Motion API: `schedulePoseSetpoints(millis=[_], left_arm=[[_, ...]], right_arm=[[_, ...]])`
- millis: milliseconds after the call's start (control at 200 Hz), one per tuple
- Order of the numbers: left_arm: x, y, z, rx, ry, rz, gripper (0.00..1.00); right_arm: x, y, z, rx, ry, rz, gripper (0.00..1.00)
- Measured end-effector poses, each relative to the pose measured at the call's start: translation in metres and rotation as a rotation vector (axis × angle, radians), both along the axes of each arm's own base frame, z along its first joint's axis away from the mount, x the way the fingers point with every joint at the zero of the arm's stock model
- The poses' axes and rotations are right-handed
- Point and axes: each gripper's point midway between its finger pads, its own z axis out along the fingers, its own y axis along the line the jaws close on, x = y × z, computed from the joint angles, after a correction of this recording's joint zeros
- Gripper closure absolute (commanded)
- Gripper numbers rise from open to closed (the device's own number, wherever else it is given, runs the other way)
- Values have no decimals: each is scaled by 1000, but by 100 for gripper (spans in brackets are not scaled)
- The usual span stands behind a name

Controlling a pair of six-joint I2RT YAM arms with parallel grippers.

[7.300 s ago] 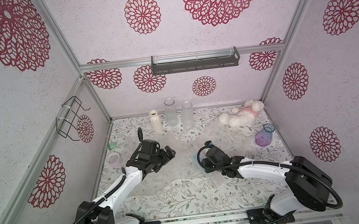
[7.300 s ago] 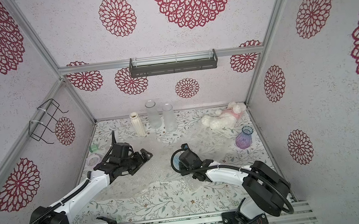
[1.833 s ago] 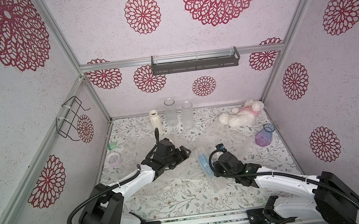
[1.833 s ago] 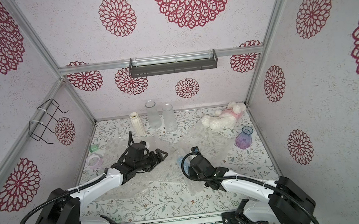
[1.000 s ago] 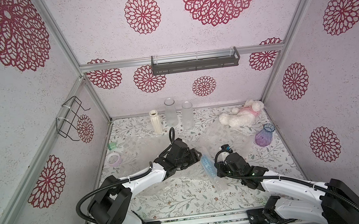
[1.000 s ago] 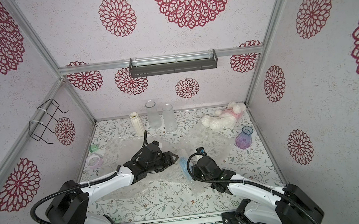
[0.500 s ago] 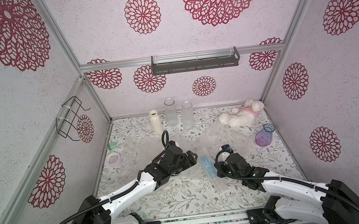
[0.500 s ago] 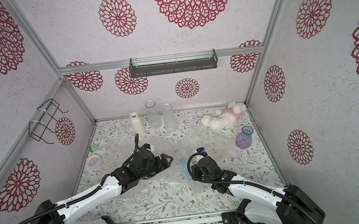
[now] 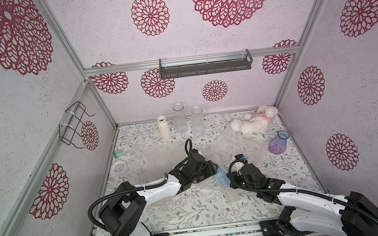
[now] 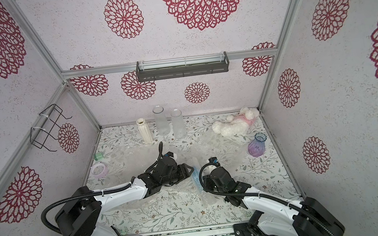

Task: Unwrap the vase from the bubble wrap
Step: Unwrap the bubble wrap at the center of the board.

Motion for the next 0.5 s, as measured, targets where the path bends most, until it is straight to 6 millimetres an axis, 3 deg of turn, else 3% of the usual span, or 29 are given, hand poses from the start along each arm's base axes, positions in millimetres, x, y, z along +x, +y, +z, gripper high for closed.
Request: schedulePoseSetpoints(millis=[310,500], left_arm=[[0,-11,-3,-32,2,-3,54],[3,-15,-4,-47,-5,-5,56]], right_arm=[[-2,-2,5,12,-10,2,100],[-4,0,7,25,-9,12,100]])
